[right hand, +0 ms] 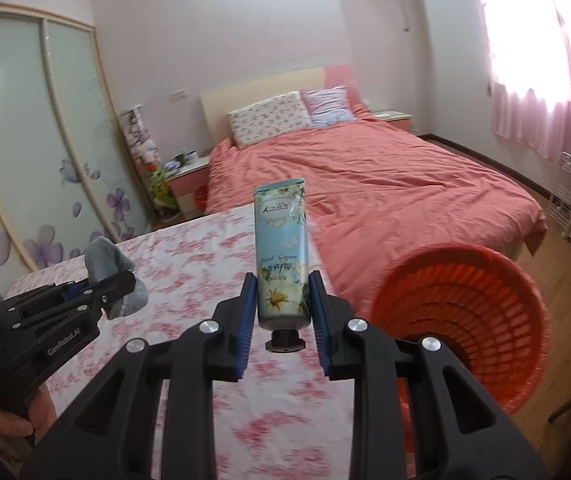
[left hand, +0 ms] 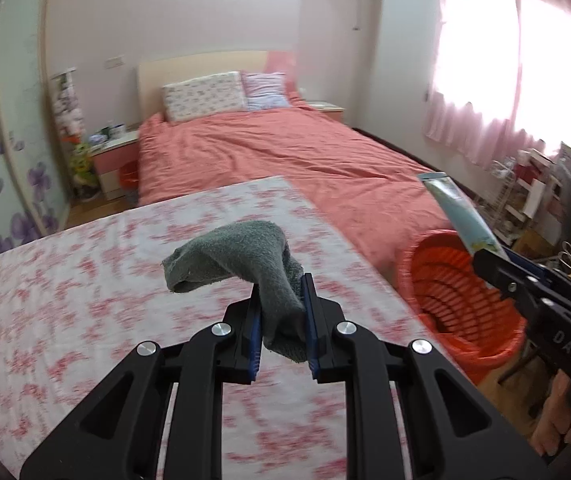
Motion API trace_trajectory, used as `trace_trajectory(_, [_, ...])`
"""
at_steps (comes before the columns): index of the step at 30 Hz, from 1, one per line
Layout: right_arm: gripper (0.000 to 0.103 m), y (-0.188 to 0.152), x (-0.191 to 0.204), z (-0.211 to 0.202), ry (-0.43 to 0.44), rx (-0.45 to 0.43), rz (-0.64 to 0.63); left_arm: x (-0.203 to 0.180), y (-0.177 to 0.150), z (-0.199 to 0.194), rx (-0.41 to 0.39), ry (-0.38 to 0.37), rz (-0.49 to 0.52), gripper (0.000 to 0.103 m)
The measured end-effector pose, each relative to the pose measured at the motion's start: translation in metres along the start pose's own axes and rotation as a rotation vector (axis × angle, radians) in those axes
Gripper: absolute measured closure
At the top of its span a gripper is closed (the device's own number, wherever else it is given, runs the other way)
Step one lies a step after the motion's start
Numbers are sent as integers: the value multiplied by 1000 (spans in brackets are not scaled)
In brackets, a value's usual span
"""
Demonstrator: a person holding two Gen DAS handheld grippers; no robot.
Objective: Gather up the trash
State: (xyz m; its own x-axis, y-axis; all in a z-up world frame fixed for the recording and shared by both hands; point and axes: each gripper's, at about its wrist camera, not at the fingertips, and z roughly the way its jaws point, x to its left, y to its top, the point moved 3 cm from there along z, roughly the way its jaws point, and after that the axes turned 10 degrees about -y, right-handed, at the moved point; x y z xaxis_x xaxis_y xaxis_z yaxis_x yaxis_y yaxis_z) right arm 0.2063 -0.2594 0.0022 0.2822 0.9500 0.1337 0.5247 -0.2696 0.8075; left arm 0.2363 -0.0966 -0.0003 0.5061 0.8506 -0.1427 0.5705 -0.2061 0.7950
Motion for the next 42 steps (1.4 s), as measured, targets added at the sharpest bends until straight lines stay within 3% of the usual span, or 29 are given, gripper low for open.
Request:
trace_trajectory(12, [76,-4,-111,-1,-141,-3,139,-93,5,53,46,-222,110,85])
trace_trajectory(21, [76,-6,-166,23,-175,32,232,-147,0,103,146,-351,159,84])
trace_trajectory(22, [76,-5,-170,26,-175,37,241,-148,-2,109,162,-350,155,81])
trace_trajectory(25, [71,-6,-185,39,-163,58,287,-148,-8,126,205,-342,137,51])
trace_trajectory(26, [66,-7,-189,42,-168,62,293,-150,-10,128,211,-336,132,46])
trace_trajectory(33, [41,-20,-198,32,-216,42,284,-131,-24,119,232,-262,89,44])
trace_trajectory(35, [31,-23,-189,18,-247,7,249,-125,-26,106,205,-228,83,33])
trace_trajectory(42, [6,-29,-138,-46,-339,-136,81,-85,-32,34,69,-55,41,11])
